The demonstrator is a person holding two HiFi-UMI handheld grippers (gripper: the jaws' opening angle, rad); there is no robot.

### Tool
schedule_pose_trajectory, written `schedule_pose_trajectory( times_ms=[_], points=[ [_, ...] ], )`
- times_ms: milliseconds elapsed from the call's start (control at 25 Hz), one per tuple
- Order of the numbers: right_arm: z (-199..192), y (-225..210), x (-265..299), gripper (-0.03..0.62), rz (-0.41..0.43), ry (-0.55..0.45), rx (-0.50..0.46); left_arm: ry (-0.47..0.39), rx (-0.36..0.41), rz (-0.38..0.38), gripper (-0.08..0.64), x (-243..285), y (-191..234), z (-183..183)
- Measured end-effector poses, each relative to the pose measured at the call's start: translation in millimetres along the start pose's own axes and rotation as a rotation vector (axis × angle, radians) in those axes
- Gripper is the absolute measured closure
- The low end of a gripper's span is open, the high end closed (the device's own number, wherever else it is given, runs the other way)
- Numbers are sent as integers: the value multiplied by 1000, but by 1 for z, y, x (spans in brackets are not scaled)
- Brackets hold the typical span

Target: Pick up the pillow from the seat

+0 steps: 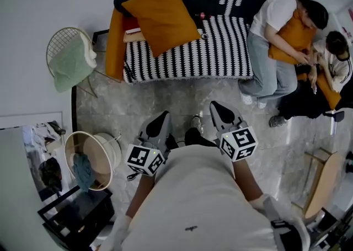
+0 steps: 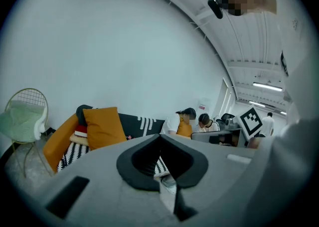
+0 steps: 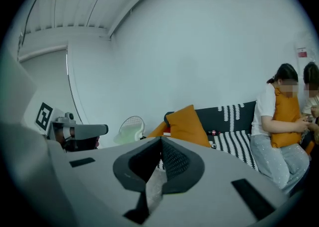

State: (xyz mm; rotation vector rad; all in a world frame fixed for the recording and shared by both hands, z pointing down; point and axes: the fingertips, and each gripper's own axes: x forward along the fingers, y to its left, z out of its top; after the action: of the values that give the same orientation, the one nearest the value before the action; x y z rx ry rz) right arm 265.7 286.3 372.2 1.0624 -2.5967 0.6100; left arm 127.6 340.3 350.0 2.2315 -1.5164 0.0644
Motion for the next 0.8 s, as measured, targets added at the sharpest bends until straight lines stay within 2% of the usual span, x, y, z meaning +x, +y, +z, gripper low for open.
schedule_pose_trajectory(
  times_ms=[440,800],
  points=[
    [-17,-17,-6,586,-19,31,41,60,7,6,549,5,-13,-12],
    [-11,-9,24,586,-29,54,39,68,-26,-7,549,19,22,-10]
  ],
)
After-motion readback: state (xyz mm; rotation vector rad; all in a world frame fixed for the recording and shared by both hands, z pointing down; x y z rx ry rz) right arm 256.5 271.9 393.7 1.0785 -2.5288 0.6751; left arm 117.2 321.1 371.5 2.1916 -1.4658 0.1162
